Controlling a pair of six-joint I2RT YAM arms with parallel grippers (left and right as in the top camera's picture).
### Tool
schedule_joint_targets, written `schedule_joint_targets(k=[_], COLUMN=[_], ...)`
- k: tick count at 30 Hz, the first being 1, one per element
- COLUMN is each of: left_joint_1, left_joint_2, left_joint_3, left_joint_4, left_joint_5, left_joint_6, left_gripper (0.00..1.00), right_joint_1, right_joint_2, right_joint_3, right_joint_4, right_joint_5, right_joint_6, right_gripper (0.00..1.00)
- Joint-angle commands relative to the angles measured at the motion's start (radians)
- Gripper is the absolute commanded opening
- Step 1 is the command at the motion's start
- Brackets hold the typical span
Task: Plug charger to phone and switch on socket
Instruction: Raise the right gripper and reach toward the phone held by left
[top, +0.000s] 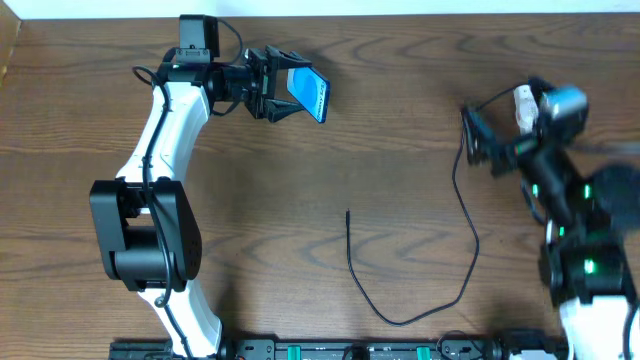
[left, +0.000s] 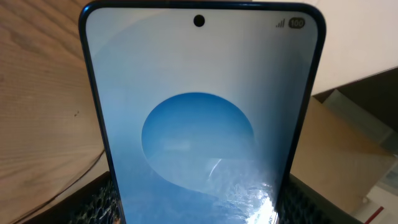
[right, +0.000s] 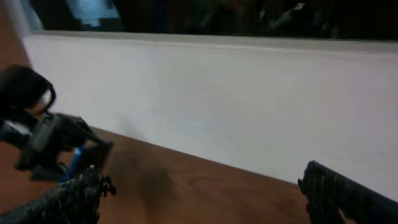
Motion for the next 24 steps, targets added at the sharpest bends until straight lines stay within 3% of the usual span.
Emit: schedule_joint_targets(k=[1,5,10,17,24], left_joint_1=[0.002,0.002,0.002,0.002,0.002], left_joint_2=[-0.028,-0.028,-0.028,-0.028,-0.028], left_joint_3=[0.005,0.005,0.005,0.005,0.005], left_joint_4=[0.005,0.005,0.005,0.005,0.005], left_joint_5=[0.025,0.025,0.025,0.025,0.025], left_joint_6=[-0.008,-0.009,-0.009,-0.009,-0.009], left_gripper=[0.08,0.07,0.07,0.07,0.07], right_joint_1=[0.004,0.004,0.004,0.005,0.026], right_joint_2=[0.131,0.256,0.365,0.431,0.478], right_joint_3=[0.098,0.158,0.176,0.175,0.175], right_joint_4=[-0.003,-0.003,0.052,0.052,0.056], right_joint_5=[-0.115,-0.175,-0.377,-0.372,-0.314], right_joint_6=[0.108,0.19,0.193,0.252,0.496], right_gripper=[0.99,0.99,0.99,0.99,0.99])
